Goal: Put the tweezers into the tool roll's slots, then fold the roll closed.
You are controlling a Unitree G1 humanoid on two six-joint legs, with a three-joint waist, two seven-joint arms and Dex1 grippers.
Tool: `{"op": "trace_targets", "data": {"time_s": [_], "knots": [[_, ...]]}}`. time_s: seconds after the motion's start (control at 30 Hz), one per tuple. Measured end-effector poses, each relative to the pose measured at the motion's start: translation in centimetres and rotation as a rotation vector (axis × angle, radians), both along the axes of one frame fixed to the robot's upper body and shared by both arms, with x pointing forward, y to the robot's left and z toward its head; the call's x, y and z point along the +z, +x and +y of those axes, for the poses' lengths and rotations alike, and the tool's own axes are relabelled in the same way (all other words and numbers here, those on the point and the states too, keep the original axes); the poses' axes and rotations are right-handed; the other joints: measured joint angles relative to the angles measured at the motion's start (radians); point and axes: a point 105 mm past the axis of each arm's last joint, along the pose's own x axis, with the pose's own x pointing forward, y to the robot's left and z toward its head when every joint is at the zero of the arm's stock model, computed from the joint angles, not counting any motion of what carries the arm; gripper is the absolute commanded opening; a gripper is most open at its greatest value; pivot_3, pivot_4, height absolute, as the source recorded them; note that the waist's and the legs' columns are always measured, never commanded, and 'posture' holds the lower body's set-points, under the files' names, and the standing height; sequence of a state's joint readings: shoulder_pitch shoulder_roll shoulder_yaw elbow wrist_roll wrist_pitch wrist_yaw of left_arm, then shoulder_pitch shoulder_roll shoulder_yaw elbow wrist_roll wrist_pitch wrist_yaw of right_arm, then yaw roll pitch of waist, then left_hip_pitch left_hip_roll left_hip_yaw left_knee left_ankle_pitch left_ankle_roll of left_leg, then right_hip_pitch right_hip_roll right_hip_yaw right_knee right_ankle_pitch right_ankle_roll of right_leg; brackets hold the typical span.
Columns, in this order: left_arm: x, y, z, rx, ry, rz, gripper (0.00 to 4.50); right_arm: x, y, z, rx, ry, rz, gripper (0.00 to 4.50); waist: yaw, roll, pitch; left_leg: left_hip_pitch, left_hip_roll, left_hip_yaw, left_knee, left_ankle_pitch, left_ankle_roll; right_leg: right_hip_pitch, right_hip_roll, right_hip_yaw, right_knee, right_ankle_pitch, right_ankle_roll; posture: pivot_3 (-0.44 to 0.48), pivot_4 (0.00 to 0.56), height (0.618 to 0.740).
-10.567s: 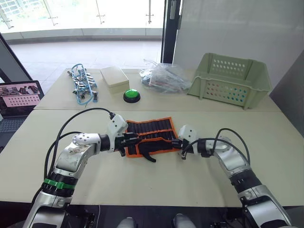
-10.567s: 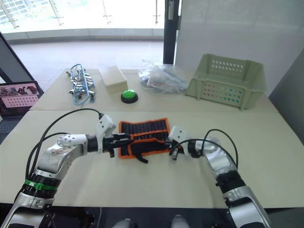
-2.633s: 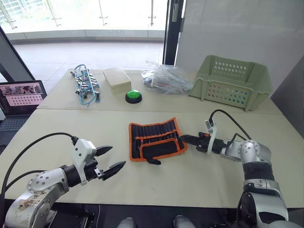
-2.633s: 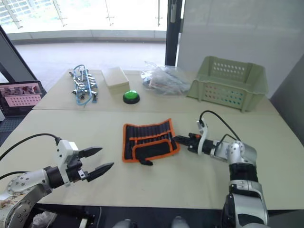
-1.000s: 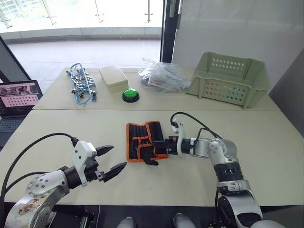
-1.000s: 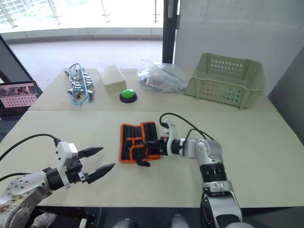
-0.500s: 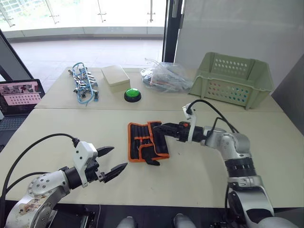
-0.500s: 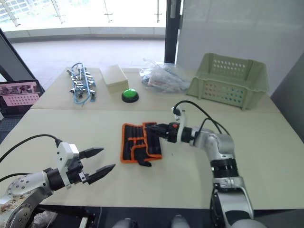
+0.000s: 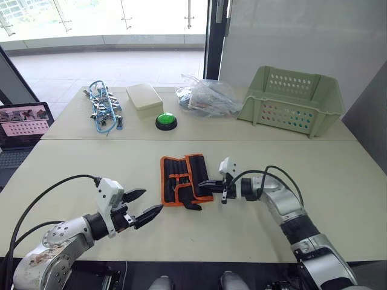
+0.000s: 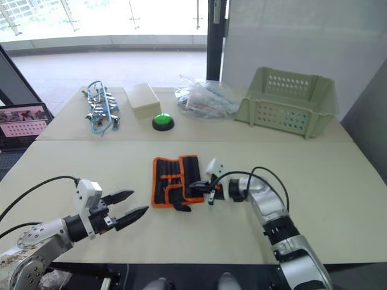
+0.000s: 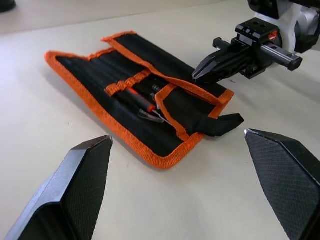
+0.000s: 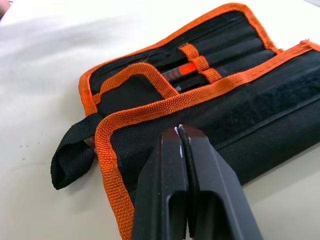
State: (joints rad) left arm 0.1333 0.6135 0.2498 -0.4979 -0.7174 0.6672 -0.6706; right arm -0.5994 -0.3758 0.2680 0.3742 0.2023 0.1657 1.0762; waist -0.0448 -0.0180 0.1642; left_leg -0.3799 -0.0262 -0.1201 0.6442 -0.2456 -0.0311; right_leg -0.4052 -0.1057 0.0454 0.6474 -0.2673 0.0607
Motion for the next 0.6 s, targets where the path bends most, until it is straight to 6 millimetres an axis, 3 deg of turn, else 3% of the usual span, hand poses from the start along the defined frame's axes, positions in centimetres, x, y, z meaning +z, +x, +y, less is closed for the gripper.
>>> {"op": "trace_targets", "data": {"time_s": [0.1, 0.33, 0.6], "knots": [[-0.8, 1.0, 0.8, 0.108, -0.132, 0.109, 4.50, -0.5, 0.3, 0.1, 0.000, -0.045, -0.039, 0.03, 0.000, -0.002, -0.001, 0.005, 0.000, 0.000, 0.000, 0.000, 0.000, 0.003, 0.000, 0.000, 0.000, 0.000, 0.000, 0.000, 0.150, 0.740], [-1.0, 3.0, 1.4, 0.220, -0.230, 0.205, 4.50, -1.0, 0.3, 0.1, -0.004, -0.072, -0.039, 0.03, 0.001, -0.003, -0.002, 0.016, 0.000, 0.000, 0.000, 0.000, 0.000, 0.017, 0.001, -0.001, -0.002, 0.000, 0.000, 0.000, 0.150, 0.740], [-2.2, 4.7, -1.2, 0.189, -0.263, 0.322, 4.50, -1.0, 0.3, 0.1, -0.016, -0.073, -0.034, 0.03, 0.002, -0.003, -0.003, 0.017, 0.000, 0.000, -0.001, 0.000, 0.000, 0.017, 0.000, -0.001, -0.001, 0.000, 0.000, 0.000, 0.150, 0.740]]}}
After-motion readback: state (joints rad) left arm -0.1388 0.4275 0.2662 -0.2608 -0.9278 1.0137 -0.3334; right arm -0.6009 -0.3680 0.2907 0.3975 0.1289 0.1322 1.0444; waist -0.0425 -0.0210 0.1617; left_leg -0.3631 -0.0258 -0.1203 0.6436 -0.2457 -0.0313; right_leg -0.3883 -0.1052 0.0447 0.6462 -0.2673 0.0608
